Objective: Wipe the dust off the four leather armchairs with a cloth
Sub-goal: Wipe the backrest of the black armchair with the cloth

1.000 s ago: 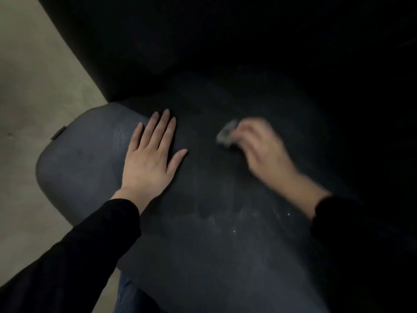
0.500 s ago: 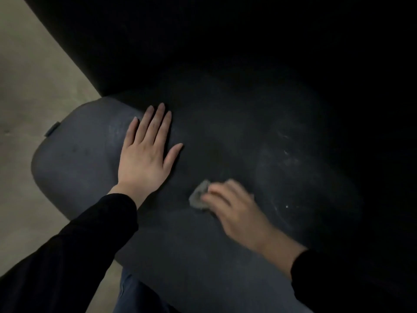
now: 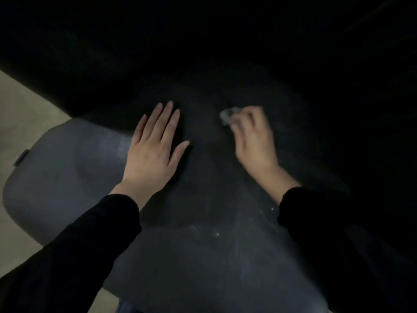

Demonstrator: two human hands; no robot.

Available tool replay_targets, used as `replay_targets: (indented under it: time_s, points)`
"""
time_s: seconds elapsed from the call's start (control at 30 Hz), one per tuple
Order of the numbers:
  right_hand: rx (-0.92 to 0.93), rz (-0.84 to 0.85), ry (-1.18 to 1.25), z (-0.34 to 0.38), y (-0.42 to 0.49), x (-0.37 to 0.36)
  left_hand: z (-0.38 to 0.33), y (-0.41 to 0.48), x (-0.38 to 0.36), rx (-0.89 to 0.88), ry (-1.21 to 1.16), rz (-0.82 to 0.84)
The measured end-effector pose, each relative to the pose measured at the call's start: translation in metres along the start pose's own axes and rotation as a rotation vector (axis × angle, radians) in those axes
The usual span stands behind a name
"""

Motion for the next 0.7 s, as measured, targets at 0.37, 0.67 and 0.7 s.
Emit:
replay_targets:
  time_s: [0.37,0.67,0.7]
  points:
    - [0.064,0.075,0.117,-0.017,-0.035,0.043,-0.024,0.028,-0.018,-0.044,0.077,0.024]
    - [-0.428,-0.134,-0.097,-0.105,0.023,0.031,-0.025,0.028,-0.020,-0.036,0.095,0.031]
    - [-0.340,-0.133,-0.086,-0.093,0.022,0.027,-0.025,0.028,-0.020,-0.036,0.093,0.027]
Point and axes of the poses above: each hand's wrist, its own y-axis towards the middle knuckle, its own x-axis out of the back of the hand, z = x × y, the point moved 1 cm from there along y, towards the middle knuckle, and after that the axes turned 1 degree about -x, right-handed, at the moved point
